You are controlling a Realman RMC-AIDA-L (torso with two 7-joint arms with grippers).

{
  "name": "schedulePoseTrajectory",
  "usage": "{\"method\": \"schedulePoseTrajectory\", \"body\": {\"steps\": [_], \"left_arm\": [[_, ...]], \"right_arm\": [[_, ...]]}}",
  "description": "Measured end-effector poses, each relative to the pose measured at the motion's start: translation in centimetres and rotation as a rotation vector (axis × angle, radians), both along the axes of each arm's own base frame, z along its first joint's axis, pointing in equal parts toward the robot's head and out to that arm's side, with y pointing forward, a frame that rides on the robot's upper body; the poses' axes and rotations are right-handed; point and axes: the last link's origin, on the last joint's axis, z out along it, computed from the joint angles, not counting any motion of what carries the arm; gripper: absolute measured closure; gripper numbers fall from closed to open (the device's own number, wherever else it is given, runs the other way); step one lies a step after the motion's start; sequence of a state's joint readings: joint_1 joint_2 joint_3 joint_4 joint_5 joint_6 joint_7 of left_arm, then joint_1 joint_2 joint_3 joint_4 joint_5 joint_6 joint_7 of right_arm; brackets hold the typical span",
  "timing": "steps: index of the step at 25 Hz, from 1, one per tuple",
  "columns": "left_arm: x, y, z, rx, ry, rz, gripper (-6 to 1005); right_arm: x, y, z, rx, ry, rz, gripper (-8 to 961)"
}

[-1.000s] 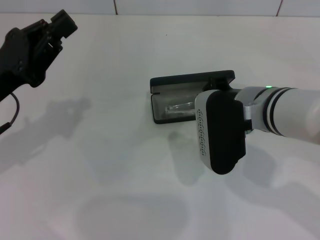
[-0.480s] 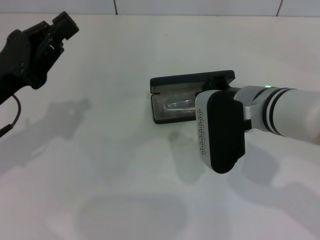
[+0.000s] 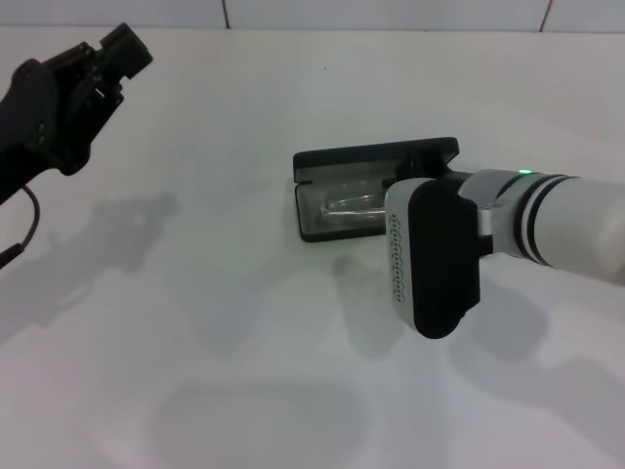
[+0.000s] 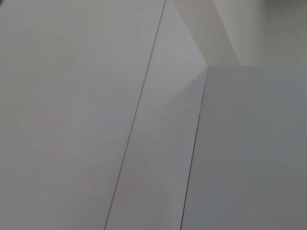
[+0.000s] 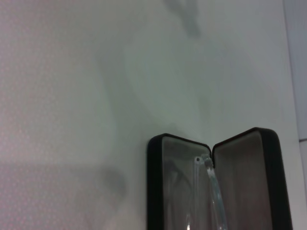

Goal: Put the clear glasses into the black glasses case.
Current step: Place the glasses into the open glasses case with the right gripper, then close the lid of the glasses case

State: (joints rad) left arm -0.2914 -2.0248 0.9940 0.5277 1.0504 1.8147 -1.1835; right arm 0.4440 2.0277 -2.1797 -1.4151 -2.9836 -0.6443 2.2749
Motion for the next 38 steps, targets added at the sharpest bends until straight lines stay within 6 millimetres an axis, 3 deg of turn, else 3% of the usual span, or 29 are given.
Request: {"method": "schedulePoseTrajectory", "body": {"steps": [18, 26, 38], "left_arm": [[-0.1, -0.1, 0.1, 0.008, -0.001, 0.003, 893], [-0.4, -0.2, 0.2, 0.024, -0.004, 0.018, 892], [0.2, 0.2, 0.3, 0.021, 0.002, -0.011, 891]], "right_arm": [[0.4, -0.2, 0.0, 0.013, 0.024, 0.043, 860], [0.5, -0.5, 0.0, 0.013, 0.027, 0.063, 811], [-0.5, -2.6, 1.5, -0.001, 0.193, -0.045, 811]]}}
